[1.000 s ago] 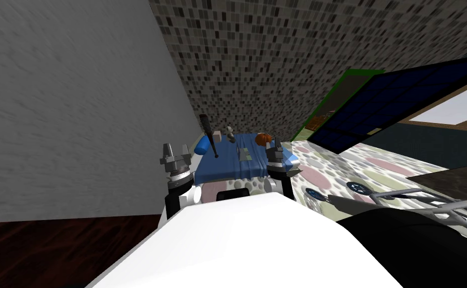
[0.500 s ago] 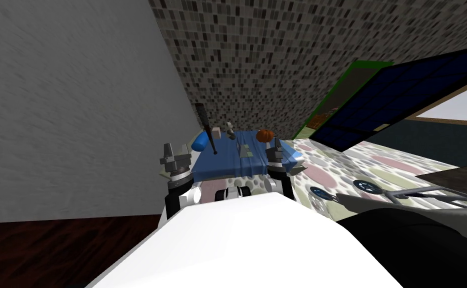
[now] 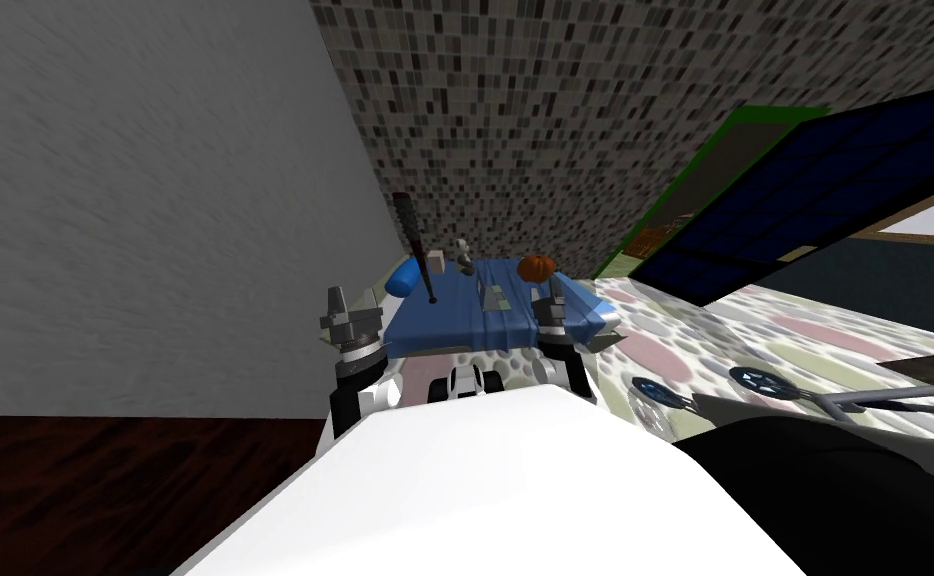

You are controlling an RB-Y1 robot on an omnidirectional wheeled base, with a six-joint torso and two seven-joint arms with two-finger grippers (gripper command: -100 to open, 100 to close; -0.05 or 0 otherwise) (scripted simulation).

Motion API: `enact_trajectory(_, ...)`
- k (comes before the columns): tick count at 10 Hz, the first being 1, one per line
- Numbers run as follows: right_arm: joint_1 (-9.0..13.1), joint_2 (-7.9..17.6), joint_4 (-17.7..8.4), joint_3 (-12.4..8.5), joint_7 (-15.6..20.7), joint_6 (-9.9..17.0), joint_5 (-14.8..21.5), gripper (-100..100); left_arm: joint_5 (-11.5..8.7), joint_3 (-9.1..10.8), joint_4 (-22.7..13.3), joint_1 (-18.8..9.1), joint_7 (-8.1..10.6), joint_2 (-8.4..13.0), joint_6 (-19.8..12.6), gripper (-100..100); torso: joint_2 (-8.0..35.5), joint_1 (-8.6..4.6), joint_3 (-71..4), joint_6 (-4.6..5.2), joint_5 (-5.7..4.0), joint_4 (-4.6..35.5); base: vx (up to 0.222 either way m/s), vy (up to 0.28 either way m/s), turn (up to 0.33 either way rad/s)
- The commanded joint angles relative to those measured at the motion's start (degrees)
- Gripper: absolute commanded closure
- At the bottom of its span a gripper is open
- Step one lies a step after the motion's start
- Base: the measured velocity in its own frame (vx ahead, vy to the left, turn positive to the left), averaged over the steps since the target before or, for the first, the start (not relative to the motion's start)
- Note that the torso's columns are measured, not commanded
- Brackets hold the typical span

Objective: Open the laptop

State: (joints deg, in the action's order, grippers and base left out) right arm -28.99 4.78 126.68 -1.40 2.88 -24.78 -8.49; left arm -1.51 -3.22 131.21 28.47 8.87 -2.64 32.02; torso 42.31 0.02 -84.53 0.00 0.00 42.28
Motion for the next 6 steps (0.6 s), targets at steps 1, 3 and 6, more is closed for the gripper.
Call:
enact_trajectory(1, 0.9, 2.6, -4.9, -1.7, -4.6, -1.6, -2.4, -100, 0.0, 0.00, 0.0, 0.0, 0.00, 0.0, 0.0, 0, 0.0, -0.01, 0.0, 0.00, 0.00, 0.0, -0.035, 0.013, 0.162)
enact_trajectory(3, 1.3, 3.5, -7.2, -2.5, -7.4, -2.2, -3.6, -100, 0.0, 0.00, 0.0, 0.0, 0.00, 0.0, 0.0, 0, -0.1, -0.02, -0.1, 0.03, 0.00, 0.0, -0.021, 0.009, 0.059)
enact_trajectory(6, 2.3, 4.9, -11.8, -4.3, -12.2, -3.7, -6.2, -100, 0.0, 0.00, 0.0, 0.0, 0.00, 0.0, 0.0, 0, 0.0, -0.03, 0.0, 0.02, 0.00, 0.0, -0.029, 0.009, 0.131)
